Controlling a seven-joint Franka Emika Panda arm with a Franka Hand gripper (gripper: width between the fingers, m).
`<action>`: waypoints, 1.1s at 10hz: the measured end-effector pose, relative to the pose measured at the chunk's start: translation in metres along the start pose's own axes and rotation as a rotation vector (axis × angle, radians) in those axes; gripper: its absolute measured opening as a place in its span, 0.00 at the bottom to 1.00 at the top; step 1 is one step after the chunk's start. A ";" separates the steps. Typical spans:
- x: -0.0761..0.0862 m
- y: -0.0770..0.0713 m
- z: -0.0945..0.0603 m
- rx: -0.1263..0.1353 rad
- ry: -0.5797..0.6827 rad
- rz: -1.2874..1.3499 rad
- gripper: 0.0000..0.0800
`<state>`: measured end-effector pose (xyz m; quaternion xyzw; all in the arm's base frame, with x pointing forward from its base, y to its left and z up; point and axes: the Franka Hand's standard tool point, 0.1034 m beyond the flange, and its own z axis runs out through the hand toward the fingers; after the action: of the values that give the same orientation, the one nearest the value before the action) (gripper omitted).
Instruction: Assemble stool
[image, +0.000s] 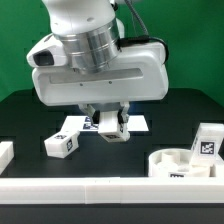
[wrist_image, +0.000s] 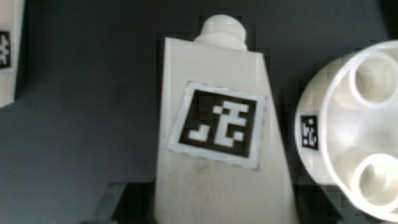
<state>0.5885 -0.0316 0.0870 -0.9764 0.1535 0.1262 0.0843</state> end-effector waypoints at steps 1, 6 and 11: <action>0.007 -0.001 -0.001 -0.004 0.090 -0.003 0.41; 0.028 -0.034 -0.029 -0.067 0.423 -0.120 0.41; 0.037 -0.050 -0.041 -0.065 0.624 -0.155 0.41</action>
Offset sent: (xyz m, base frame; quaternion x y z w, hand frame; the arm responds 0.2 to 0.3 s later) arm 0.0235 -0.0013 0.0199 -0.1131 0.2566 -0.1241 0.9518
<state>0.6480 -0.0034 0.1220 -0.9790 0.0930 -0.1812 0.0112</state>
